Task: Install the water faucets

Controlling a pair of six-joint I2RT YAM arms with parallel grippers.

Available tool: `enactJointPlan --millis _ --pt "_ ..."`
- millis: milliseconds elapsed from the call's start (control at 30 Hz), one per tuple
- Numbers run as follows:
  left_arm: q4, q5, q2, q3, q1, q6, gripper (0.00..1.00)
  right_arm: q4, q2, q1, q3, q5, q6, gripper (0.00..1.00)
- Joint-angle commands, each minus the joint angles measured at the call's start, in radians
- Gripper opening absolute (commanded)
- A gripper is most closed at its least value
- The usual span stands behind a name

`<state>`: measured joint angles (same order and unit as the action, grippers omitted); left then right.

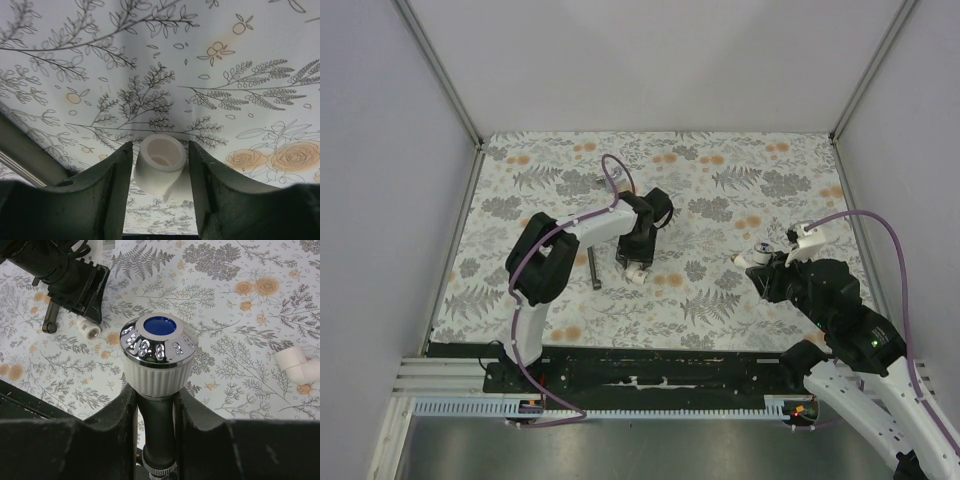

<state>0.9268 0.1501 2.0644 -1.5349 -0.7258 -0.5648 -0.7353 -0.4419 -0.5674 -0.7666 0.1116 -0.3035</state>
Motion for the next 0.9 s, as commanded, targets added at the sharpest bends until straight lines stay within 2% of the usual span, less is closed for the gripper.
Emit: enactJointPlan --millis 0,133,233,267,400,567,700,800,867 --pt "-0.035 -0.076 -0.006 0.027 0.002 0.005 0.5 0.025 0.008 0.0 -0.016 0.017 0.001 0.0" --pt "-0.063 -0.099 -0.039 0.077 0.002 -0.014 0.32 0.025 0.008 -0.002 -0.01 0.016 0.001 0.0" --pt "-0.091 -0.096 -0.098 0.123 0.003 -0.036 0.07 0.039 0.009 0.0 -0.007 -0.006 0.007 0.0" --pt "-0.103 -0.093 -0.122 0.136 0.005 -0.046 0.02 0.049 0.012 0.0 -0.007 -0.027 0.021 0.0" --pt "-0.147 -0.038 -0.278 0.197 0.028 -0.099 0.02 0.106 -0.01 0.0 -0.014 -0.108 0.092 0.01" --pt "-0.174 0.092 -0.516 0.225 0.061 -0.119 0.02 0.2 -0.099 0.0 -0.045 -0.309 0.15 0.03" --pt "-0.186 0.192 -0.674 0.228 0.089 -0.145 0.02 0.376 -0.185 0.0 -0.037 -0.415 0.08 0.0" --pt "-0.189 0.21 -0.771 0.225 0.115 -0.19 0.02 0.5 -0.271 0.0 -0.06 -0.502 0.009 0.0" --pt "-0.195 0.218 -0.823 0.226 0.123 -0.207 0.02 0.661 -0.317 -0.002 -0.043 -0.547 -0.035 0.0"
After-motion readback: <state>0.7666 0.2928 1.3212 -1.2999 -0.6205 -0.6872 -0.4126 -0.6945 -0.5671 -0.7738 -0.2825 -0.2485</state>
